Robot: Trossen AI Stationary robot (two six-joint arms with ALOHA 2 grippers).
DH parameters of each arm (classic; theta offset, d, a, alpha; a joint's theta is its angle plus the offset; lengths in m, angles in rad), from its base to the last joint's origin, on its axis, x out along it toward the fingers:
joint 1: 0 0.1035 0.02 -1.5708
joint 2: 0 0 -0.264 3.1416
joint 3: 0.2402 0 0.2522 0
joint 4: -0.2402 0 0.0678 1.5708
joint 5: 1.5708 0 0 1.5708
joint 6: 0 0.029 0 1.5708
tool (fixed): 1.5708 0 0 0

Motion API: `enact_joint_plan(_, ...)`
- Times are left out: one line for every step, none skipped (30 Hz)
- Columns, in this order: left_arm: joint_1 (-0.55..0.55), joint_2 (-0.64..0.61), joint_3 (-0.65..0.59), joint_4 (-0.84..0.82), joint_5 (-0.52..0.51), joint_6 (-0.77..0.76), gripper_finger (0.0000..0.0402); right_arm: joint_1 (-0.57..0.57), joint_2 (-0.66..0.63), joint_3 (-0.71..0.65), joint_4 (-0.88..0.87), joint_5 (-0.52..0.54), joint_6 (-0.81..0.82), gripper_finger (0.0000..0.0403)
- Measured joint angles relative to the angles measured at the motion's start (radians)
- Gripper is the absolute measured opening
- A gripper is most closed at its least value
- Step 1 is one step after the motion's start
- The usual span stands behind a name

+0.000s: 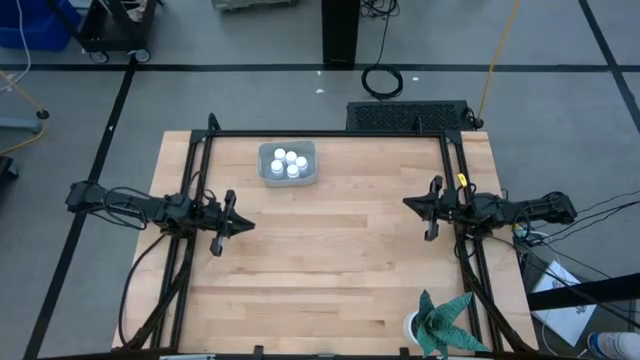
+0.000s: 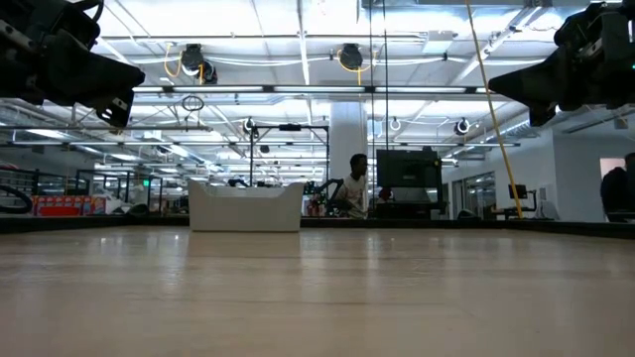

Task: Pick and place pill bottles into a basket
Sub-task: Return to Home Position

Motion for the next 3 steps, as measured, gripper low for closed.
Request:
enact_joint_plan(0.0, 0.0, 0.0, 0.0, 0.0, 0.0, 0.0031, 0.0, 0.0, 0.0, 0.0, 0.0, 0.0, 0.0003)
enact_joint_plan(0.0, 0.0, 0.0, 0.0, 0.0, 0.0, 0.0031, 0.0, 0.0, 0.0, 0.001, 0.0, 0.0, 0.0002)
enact_joint_plan(0.0, 0.0, 0.0, 0.0, 0.0, 0.0, 0.0031, 0.0, 0.0, 0.0, 0.002, 0.0, 0.0, 0.0002)
